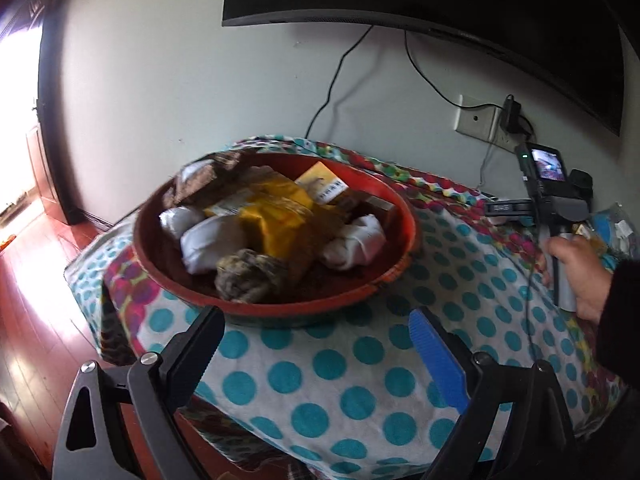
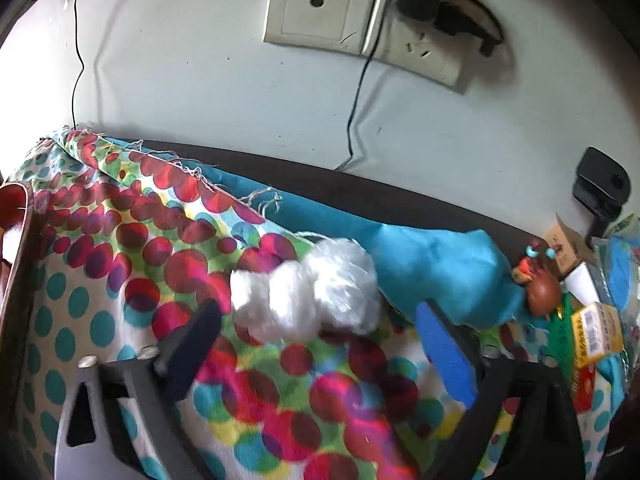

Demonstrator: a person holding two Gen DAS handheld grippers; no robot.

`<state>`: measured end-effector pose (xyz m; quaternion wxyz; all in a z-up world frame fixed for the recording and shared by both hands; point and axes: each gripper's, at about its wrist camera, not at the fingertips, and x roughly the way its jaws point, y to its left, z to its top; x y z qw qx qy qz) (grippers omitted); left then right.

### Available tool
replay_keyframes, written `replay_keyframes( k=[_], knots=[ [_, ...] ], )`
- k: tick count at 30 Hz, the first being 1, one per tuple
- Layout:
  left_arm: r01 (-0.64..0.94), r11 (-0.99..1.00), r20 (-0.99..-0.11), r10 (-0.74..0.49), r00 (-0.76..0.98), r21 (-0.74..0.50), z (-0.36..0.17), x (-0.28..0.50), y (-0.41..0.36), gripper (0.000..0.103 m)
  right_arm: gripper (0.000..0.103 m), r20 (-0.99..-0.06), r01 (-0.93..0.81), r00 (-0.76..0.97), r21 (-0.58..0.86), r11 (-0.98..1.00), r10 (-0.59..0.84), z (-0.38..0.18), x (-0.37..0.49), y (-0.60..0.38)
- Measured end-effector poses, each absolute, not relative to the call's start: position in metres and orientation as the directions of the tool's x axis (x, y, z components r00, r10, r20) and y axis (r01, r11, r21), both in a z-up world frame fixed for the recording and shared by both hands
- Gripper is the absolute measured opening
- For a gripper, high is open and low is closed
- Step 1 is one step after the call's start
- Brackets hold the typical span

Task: Organize objects
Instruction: 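Grasp the white plastic bag beside the blue cloth with the right gripper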

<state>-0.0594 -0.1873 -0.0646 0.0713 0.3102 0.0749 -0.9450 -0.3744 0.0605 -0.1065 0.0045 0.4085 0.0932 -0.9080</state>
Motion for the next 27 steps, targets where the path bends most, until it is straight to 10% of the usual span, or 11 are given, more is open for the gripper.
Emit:
replay_keyframes(
  k=[13, 27],
  knots=[
    [0.168, -0.982, -0.596, -0.083, -0.799, -0.089, -0.068, -0.061, -0.188, 0.096, 0.041, -0.769, 0.076, -0.638, -0.1, -0.992, 0.029, -0.116, -0.388, 0.066],
    [0.176, -0.983, -0.622, -0.101, -0.776, -0.06, -0.073, -0.064, -0.186, 0.096, 0.035, -0.752, 0.076, -0.656, -0.137, -0.988, 0.054, -0.112, -0.381, 0.057]
  ],
)
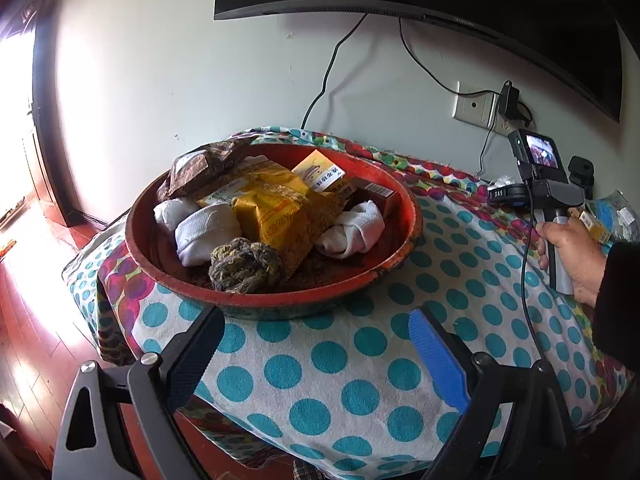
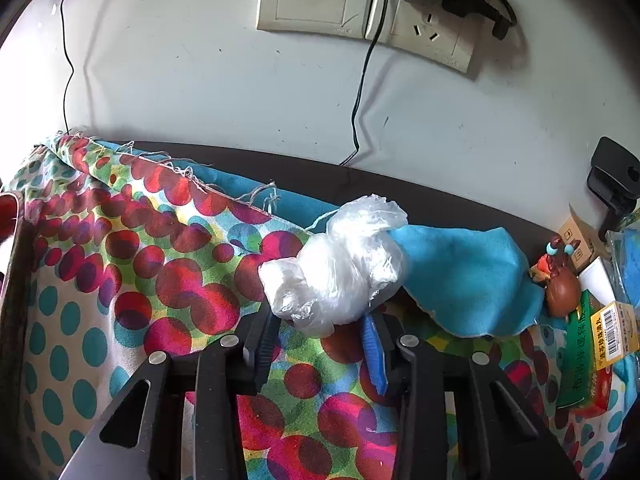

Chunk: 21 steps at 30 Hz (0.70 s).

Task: Organize objects
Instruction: 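Grasp the white plastic bag beside the blue cloth with the right gripper, then carry the white plastic bag into the red tray and release it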

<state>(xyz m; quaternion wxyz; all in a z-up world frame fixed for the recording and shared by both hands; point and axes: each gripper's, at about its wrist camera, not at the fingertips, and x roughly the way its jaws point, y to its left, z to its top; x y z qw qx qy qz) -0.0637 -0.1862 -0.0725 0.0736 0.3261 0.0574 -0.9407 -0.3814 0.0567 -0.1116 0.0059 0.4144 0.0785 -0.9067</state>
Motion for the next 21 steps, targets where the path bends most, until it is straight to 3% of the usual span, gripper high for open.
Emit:
replay_keyframes(
  k=[6, 14, 21],
  knots=[
    [0.183, -0.981, -0.614, -0.109, -0.782, -0.059, -0.068, -0.061, -0.187, 0.096, 0.034, -0.723, 0.124, -0.688, -0.2, -0.972, 0.061, -0.101, -0.365, 0.036],
    [0.233, -0.97, -0.613, -0.14, -0.778, -0.073, -0.062, -0.055, -0.201, 0.096, 0.034, -0.665, 0.325, -0.734, -0.164, -0.931, -0.139, -0.029, -0.303, -0.042],
    [0.325, -0.94, -0.621, -0.193, -0.759, -0.106, -0.059, -0.05, -0.232, 0.096, 0.034, -0.695, 0.524, -0.669, -0.192, -0.83, -0.261, -0.049, -0.227, -0.133]
  ],
)
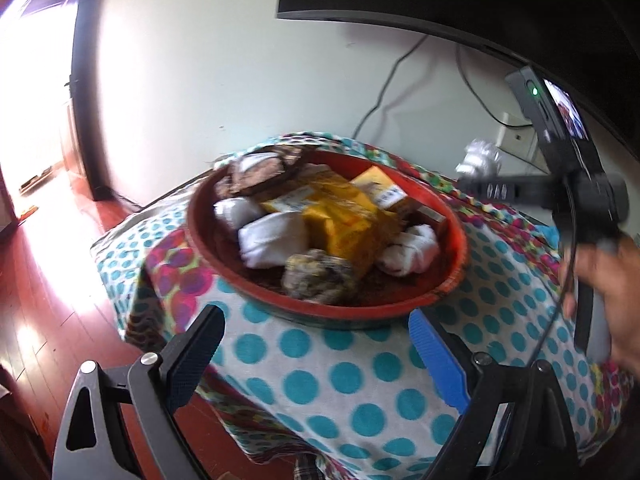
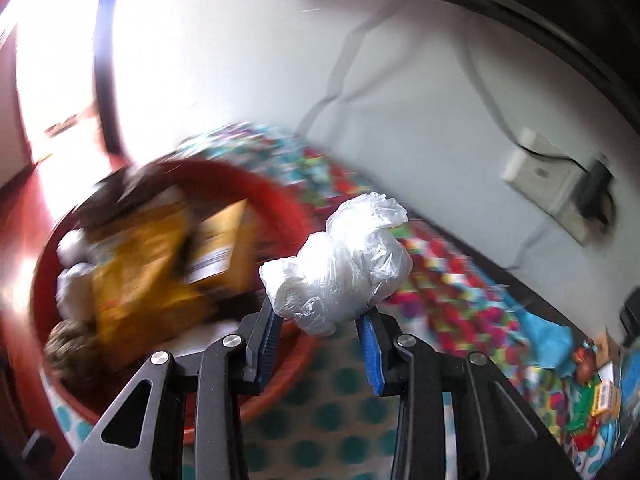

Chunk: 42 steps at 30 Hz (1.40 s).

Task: Organize objects
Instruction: 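Carry the white plastic bag into the red tray and release it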

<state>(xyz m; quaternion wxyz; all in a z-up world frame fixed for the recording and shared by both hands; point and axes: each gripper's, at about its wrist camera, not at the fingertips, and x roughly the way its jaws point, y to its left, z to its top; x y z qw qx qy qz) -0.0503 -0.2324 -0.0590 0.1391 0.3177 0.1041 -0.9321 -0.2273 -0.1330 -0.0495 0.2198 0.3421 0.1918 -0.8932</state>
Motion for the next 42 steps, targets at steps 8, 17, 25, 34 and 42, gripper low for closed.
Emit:
replay_keyframes(
  k=[8, 17, 25, 34, 42],
  knots=[
    [0.353, -0.93, -0.627, -0.217, -0.749, -0.1, -0.059, -0.048, -0.246, 0.096, 0.034, -0.75, 0.616, -0.572, -0.126, -0.777, -0.332, -0.085, -0.183, -0.167],
    [0.338, -0.937, -0.632, -0.212, -0.746, -0.084, -0.062, -0.051, -0.24, 0.096, 0.034, -0.759, 0.622, -0.554, -0.102, -0.776, -0.344, -0.098, -0.175, -0.179],
    [0.342, -0.937, -0.636, -0.226, -0.737, -0.064, -0.063, -0.052, -0.236, 0.096, 0.035, -0.751, 0.618, -0.573, -0.133, -0.775, -0.328, -0.103, -0.171, -0.181],
    [0.386, -0.92, -0.607, -0.271, -0.747, -0.064, -0.045, -0.036, -0.241, 0.096, 0.103, -0.688, 0.579, -0.669, -0.244, -0.778, -0.281, -0.069, -0.154, -0.182],
    [0.452, -0.889, -0.582, -0.335, -0.741, -0.064, -0.019, -0.002, -0.246, 0.096, 0.103, -0.627, 0.538, -0.697, -0.138, -0.832, -0.347, 0.002, -0.141, -0.15]
  ],
)
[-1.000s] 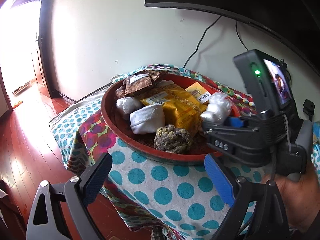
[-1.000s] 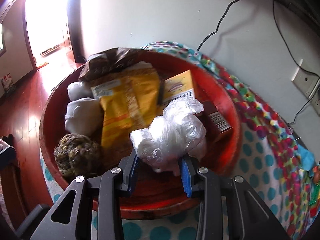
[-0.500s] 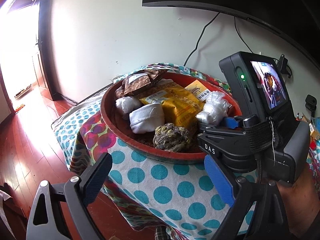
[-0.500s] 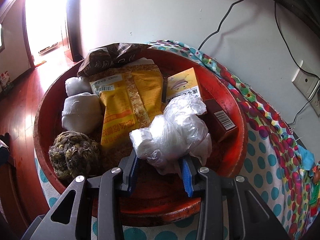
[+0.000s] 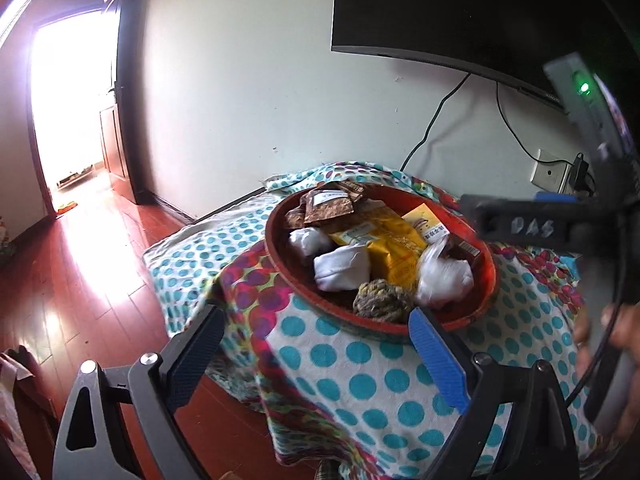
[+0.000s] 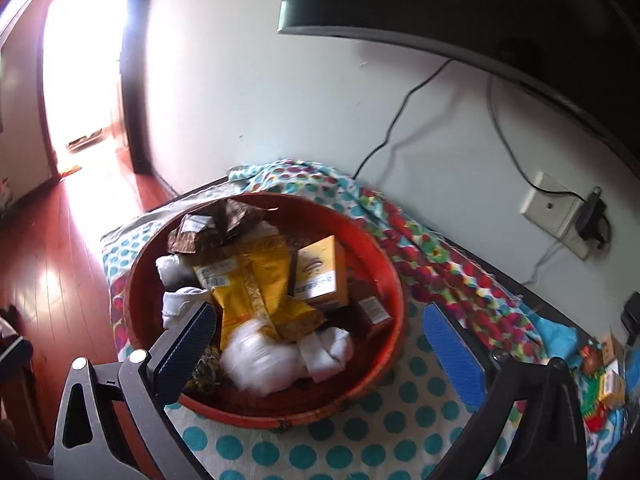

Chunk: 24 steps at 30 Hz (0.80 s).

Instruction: Organize objects

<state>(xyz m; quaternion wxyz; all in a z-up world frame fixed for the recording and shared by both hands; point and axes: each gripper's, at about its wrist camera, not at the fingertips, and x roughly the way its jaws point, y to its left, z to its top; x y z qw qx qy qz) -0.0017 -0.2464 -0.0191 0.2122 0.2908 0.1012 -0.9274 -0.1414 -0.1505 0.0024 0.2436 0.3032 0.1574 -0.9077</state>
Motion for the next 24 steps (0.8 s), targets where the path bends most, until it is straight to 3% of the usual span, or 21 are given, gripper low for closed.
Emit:
replay_keyframes(
  k=[8, 13, 24],
  knots=[
    [0.427, -0.904, -0.609, -0.328, -0.722, -0.018, -0.009, 0.018, -0.208, 0.096, 0.103, -0.651, 0.448, -0.688, -0.033, -0.893, -0.321, -0.006, -0.11, -0.12],
    [0.447, -0.89, -0.579, -0.409, -0.705, 0.084, 0.009, 0.028, -0.183, 0.101, 0.103, -0.634, 0.379, -0.726, -0.046, -0.924, -0.266, -0.009, -0.083, -0.104],
    [0.437, -0.896, -0.571, -0.401, -0.716, 0.081, 0.028, 0.048, -0.165, 0.103, 0.103, -0.568, 0.402, -0.756, -0.008, -0.916, -0.327, 0.025, -0.055, -0.072]
  ],
)
